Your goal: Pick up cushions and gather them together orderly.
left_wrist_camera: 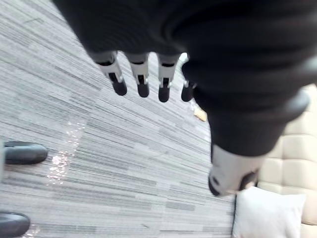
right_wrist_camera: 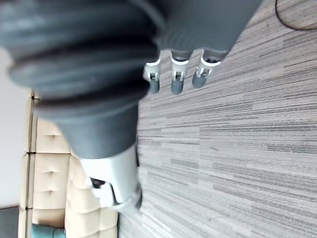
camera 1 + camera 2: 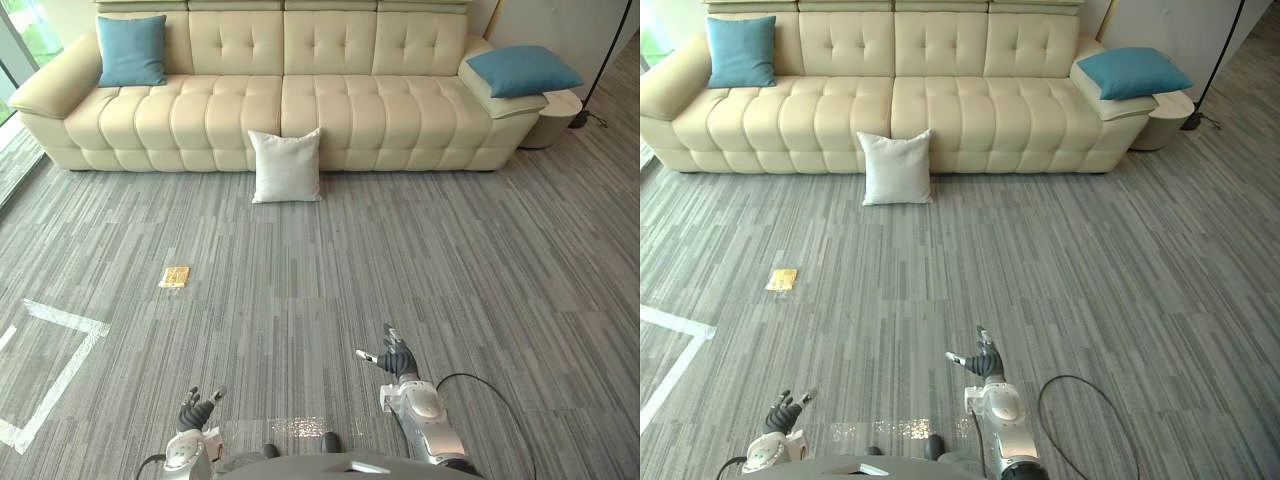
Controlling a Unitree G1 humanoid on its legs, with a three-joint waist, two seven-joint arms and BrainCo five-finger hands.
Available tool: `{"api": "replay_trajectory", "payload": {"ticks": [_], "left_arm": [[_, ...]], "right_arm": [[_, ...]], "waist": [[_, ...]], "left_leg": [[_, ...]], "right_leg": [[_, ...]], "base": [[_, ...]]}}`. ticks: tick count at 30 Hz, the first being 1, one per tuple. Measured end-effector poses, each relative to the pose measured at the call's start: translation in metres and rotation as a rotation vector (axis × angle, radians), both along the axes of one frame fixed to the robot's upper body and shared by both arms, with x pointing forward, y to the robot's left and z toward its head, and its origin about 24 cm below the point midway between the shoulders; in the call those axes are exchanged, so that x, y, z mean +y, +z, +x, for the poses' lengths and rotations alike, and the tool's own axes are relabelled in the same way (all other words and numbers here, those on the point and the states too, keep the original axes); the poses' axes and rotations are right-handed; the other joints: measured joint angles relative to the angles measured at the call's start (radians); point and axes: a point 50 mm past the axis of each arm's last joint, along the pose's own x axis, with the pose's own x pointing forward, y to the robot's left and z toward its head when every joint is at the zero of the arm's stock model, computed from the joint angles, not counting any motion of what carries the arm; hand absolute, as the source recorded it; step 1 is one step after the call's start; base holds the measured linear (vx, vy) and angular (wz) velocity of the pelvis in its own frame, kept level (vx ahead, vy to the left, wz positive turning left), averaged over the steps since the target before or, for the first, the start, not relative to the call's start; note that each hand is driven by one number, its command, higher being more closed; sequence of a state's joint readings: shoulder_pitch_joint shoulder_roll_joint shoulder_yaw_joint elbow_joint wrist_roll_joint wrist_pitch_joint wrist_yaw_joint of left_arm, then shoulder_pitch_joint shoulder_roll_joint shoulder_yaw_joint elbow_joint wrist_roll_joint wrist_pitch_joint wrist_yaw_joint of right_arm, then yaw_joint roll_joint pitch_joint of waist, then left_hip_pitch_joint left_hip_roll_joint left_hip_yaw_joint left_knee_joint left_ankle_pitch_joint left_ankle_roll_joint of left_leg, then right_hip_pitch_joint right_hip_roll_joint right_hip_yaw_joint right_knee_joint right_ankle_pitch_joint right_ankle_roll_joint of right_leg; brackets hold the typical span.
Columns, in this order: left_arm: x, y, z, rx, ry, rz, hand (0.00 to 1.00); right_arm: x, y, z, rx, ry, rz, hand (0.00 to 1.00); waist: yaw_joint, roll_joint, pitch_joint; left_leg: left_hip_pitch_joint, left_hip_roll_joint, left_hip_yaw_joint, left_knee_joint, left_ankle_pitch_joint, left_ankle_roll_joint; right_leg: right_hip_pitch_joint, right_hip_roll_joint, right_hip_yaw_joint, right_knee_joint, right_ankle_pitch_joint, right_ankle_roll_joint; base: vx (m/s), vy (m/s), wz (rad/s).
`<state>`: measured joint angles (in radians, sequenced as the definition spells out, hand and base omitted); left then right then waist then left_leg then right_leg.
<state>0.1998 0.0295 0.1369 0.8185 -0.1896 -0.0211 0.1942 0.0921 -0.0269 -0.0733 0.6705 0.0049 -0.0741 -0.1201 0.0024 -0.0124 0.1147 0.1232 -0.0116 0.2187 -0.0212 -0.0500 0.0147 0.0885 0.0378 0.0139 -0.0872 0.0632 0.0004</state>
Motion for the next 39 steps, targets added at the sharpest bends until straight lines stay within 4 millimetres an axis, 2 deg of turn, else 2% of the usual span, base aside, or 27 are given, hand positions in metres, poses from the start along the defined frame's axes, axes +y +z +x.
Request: {"api": "replay_trajectory", "payload": {"ticks": [4, 11, 24, 39], "left_arm": [[0.001, -0.004, -0.002, 0.032, 0.002, 0.005, 0.00], [0.002, -0.008, -0.003, 0.073, 0.006, 0.007, 0.00], [-0.002, -0.013, -0.007, 0.091, 0.096, -0.060, 0.00], [-0.006, -0.012, 0.000, 0.084, 0.021, -0.065, 0.00]], "right_arm": [[-0.004, -0.019, -0.022, 0.130, -0.046, 0.011, 0.00], [-0.013, -0.038, -0.049, 0.293, -0.128, 0.009, 0.00], [-0.015, -0.045, -0.059, 0.353, -0.228, 0.055, 0.00], [-0.019, -0.048, -0.066, 0.382, -0.299, 0.095, 0.00]], "waist": [[0.000, 0.001, 0.001], [-0.001, 0.003, 0.008], [0.013, 0.008, 0.010], [0.026, 0.008, 0.009]], "left_leg": [[0.001, 0.000, -0.002, 0.000, 0.002, 0.000], [0.014, -0.004, -0.025, -0.027, 0.024, -0.001], [0.037, -0.001, -0.019, -0.052, 0.028, -0.013], [0.030, -0.002, -0.056, -0.056, 0.038, -0.005]], "right_leg": [[0.002, -0.001, -0.004, 0.000, 0.000, 0.000], [0.013, -0.004, -0.028, 0.000, 0.000, 0.000], [0.027, -0.003, -0.030, 0.000, -0.014, 0.009], [0.032, -0.007, -0.089, 0.006, -0.020, 0.011]], "base": [[0.00, 0.000, 0.00], [-0.02, -0.005, 0.10], [-0.03, -0.004, 0.02], [-0.01, -0.008, 0.07]]}}
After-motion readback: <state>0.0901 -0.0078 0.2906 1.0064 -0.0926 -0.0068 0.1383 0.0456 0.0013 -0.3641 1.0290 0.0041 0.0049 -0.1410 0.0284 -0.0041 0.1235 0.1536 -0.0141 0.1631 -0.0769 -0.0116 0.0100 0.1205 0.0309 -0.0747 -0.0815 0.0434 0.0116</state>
